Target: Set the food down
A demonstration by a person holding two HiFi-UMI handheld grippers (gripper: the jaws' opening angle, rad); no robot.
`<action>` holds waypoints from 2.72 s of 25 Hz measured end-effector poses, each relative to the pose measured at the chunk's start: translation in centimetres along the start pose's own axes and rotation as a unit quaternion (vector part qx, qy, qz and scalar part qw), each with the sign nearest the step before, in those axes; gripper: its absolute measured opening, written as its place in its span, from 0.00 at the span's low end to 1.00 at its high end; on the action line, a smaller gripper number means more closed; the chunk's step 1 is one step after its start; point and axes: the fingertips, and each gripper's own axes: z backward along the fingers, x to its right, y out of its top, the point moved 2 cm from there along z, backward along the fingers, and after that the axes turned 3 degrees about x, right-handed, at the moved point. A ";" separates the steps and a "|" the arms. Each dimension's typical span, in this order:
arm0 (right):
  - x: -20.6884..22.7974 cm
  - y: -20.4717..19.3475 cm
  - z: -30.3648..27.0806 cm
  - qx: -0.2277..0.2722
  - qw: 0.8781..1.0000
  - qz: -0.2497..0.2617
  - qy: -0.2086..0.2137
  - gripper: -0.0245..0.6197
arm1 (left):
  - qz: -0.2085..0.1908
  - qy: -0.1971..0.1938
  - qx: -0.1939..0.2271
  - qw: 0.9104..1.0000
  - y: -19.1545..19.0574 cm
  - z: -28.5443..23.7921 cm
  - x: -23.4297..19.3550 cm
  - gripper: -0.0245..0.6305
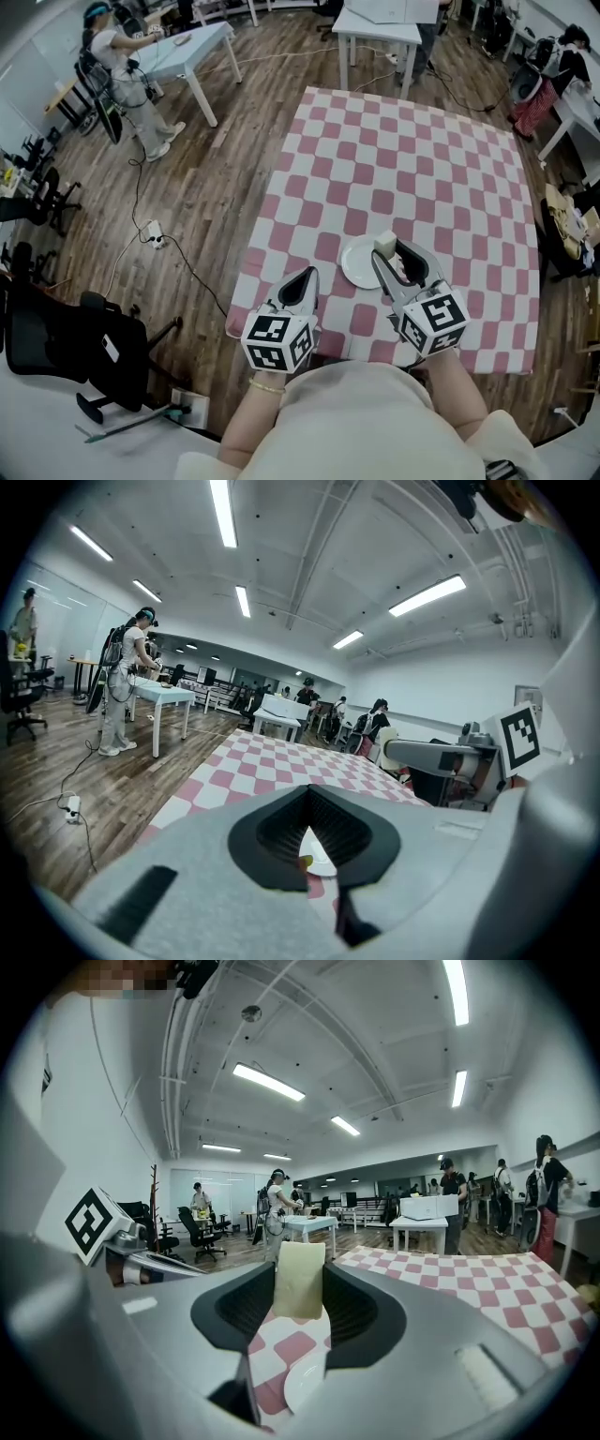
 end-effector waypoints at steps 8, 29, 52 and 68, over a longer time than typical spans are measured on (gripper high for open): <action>3.3 -2.8 -1.4 -0.040 0.999 -0.008 0.006 0.30 | 0.014 0.013 -0.020 1.000 -1.5 -3.0 0.3 0.04; 6.8 -13.0 -5.1 -0.186 0.982 -0.005 -0.025 0.30 | 0.021 0.007 -0.063 0.998 -5.4 -6.4 -2.2 0.04; 6.7 -22.0 -8.1 -0.371 0.928 0.009 -0.041 0.30 | 0.021 -0.053 -0.137 0.989 -9.0 -8.5 -4.8 0.04; 6.4 -23.0 -9.3 -0.404 0.913 0.038 -0.034 0.30 | 0.012 -0.091 -0.164 0.982 -10.4 -9.7 -3.6 0.04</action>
